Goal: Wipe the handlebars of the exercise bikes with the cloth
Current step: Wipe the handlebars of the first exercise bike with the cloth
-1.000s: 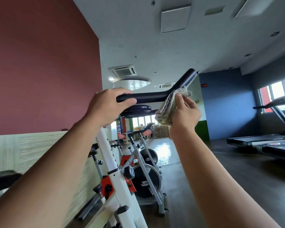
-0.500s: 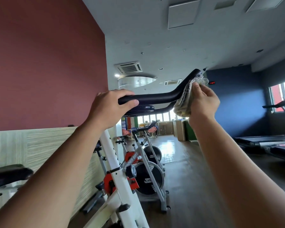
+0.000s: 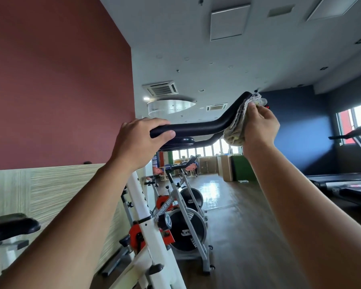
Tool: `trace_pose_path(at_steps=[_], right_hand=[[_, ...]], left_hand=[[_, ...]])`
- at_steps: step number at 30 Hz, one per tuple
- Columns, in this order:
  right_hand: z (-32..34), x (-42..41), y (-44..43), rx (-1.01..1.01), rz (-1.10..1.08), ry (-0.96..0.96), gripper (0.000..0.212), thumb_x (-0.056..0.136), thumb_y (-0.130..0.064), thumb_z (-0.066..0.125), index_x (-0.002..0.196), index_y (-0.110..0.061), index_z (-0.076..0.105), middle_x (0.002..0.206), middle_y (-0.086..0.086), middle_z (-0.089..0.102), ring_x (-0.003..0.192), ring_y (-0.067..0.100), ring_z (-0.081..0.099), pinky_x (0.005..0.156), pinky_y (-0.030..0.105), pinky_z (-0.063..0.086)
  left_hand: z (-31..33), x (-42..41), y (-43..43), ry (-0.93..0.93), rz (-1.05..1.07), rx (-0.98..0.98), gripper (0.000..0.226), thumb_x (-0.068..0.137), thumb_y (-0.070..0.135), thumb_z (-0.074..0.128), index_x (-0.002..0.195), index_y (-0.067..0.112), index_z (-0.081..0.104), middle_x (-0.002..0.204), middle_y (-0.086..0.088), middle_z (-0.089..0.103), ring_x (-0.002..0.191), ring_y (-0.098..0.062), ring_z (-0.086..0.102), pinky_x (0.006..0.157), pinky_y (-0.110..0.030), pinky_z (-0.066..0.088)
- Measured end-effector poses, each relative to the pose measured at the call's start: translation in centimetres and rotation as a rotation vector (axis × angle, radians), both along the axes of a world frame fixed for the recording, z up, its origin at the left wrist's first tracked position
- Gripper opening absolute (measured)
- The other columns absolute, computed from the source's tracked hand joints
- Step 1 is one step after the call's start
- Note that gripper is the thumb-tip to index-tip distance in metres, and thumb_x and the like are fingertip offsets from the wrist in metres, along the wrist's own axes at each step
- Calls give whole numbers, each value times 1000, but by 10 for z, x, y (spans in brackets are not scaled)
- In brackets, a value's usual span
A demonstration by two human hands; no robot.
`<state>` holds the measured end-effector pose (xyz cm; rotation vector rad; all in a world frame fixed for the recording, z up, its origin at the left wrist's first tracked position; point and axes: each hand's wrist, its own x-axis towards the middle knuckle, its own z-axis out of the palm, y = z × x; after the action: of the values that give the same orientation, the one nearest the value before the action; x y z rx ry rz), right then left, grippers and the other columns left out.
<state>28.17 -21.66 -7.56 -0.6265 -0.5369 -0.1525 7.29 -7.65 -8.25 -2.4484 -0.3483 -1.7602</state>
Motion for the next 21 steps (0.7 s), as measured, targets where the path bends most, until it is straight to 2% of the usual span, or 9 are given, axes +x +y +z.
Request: trace_pose_path(at_steps=[3, 6, 9, 11, 13, 15, 18, 19, 21], right_hand=[[-11, -4, 6, 5, 49, -13, 25, 97, -24, 64, 120, -13, 64, 108, 2, 72, 93, 13, 71, 80, 26, 58], [-29, -12, 15, -13, 120, -15, 17, 97, -23, 64, 113, -18, 60, 109, 2, 71, 91, 12, 70, 71, 22, 60], [-27, -14, 14, 6, 147, -1, 15, 96, -23, 66, 109, -18, 61, 115, 5, 70, 99, 18, 70, 86, 34, 60], [-24, -17, 14, 39, 168, 16, 26, 96, -24, 66, 119, -13, 61, 120, 8, 69, 106, 21, 69, 91, 37, 59], [-28, -23, 18, 59, 193, 34, 35, 96, -25, 66, 127, -11, 59, 121, 8, 69, 106, 21, 70, 84, 32, 60], [-37, -32, 25, 56, 253, 62, 30, 97, -26, 65, 124, -15, 60, 118, 7, 70, 101, 21, 71, 76, 32, 62], [-49, -48, 33, 75, 393, 103, 7, 98, -25, 63, 105, -26, 61, 115, 7, 70, 96, 26, 73, 80, 50, 61], [-52, -54, 35, 93, 453, 121, 7, 98, -23, 63, 104, -25, 60, 114, 9, 70, 96, 29, 73, 80, 53, 61], [-58, -67, 41, 140, 585, 140, 17, 99, -19, 61, 115, -17, 58, 113, 13, 71, 97, 31, 73, 79, 50, 62]], left_hand=[[1, 0, 0, -4, 1, 11, 36, 87, 58, 59, 115, 39, 71, 96, 14, 68, 90, -15, 60, 92, -43, 49], [1, 1, 1, -4, 6, 12, 30, 91, 52, 64, 116, 38, 71, 92, 15, 64, 90, -16, 59, 91, -40, 48], [1, 0, 1, 2, 6, 12, 29, 91, 51, 64, 116, 37, 71, 94, 15, 65, 91, -15, 60, 90, -38, 48], [1, 0, 0, 7, 1, 11, 32, 90, 54, 62, 115, 38, 71, 97, 13, 68, 90, -15, 60, 92, -41, 49], [1, -1, -2, 11, 2, 8, 35, 88, 57, 59, 115, 37, 71, 99, 12, 69, 90, -16, 60, 93, -43, 49], [1, -3, -4, 29, 10, -2, 35, 89, 55, 60, 117, 37, 70, 101, 12, 69, 92, -16, 60, 94, -44, 48], [4, -7, -4, 85, 19, -14, 32, 95, 47, 60, 123, 34, 68, 110, 10, 70, 99, -15, 61, 94, -34, 46], [5, -9, -4, 110, 15, -20, 33, 96, 44, 60, 126, 33, 67, 115, 9, 70, 101, -13, 61, 91, -28, 45], [8, -14, -3, 154, 0, -48, 33, 98, 39, 58, 129, 33, 66, 121, 10, 69, 100, -8, 59, 83, -20, 41]])
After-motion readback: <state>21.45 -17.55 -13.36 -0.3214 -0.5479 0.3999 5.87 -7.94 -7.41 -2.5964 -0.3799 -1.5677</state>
